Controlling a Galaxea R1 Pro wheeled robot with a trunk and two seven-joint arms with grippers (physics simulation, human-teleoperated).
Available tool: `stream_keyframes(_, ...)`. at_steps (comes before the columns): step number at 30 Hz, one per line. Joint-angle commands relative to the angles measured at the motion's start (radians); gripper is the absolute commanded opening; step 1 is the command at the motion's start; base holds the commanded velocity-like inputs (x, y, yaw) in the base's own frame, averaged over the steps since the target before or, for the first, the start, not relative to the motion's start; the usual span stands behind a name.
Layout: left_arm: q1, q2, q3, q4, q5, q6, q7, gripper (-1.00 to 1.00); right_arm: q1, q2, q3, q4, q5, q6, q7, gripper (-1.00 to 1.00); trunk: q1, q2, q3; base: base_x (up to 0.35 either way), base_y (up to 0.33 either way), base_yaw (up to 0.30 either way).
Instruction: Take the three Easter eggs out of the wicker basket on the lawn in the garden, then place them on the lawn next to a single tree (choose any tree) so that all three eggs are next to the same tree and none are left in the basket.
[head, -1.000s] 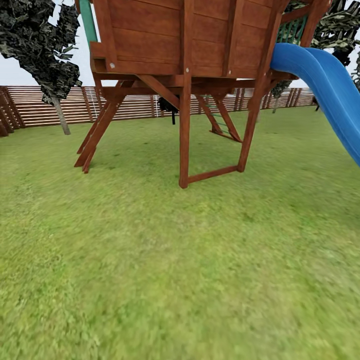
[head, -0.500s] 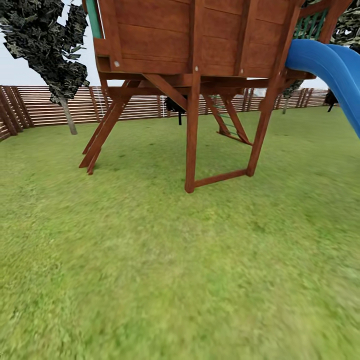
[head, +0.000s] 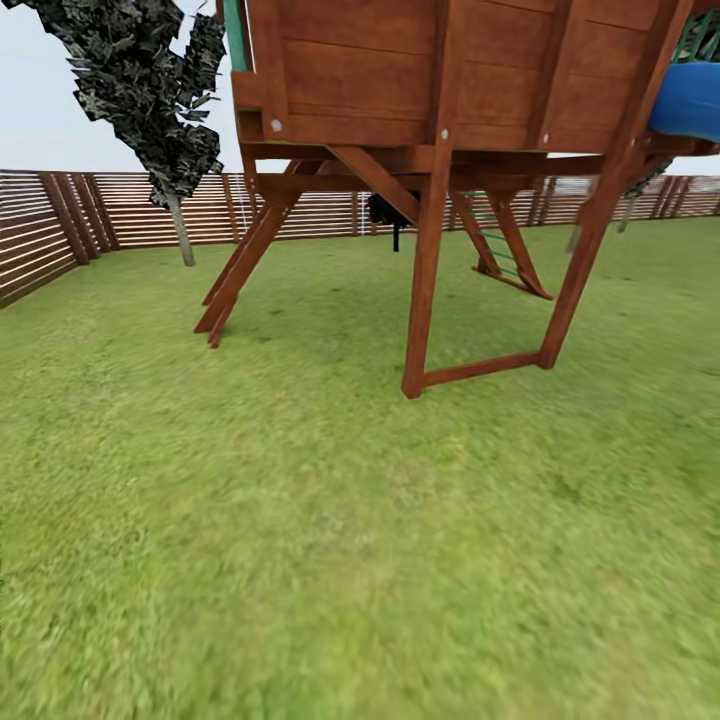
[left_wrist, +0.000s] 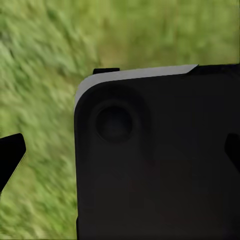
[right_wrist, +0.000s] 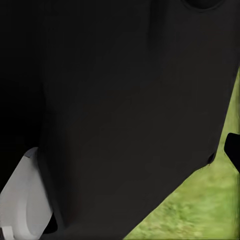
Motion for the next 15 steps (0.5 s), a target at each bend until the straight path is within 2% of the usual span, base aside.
stream_keyframes(1,-0.001,0.000,-0.001,0.001,-0.001,-0.003,0.000,1.00,0.000,0.000,0.000,-0.001,0.001,0.000,0.000,1.00,0.001,0.000,-0.001,0.334,0.000,0.079)
stream_keyframes(10,-0.001,0.000,-0.001,0.001,-0.001,-0.003,0.000,1.00,0.000,0.000,0.000,-0.001,0.001,0.000,0.000,1.00,0.001,0.000,-0.001,0.334,0.000,0.034)
stream_keyframes(15,-0.001,0.000,-0.001,0.001,-0.001,-0.003,0.000,1.00,0.000,0.001,0.000,-0.001,0.001,0.000,0.000,1.00,0.001,0.000,-0.001,0.334,0.000,0.142)
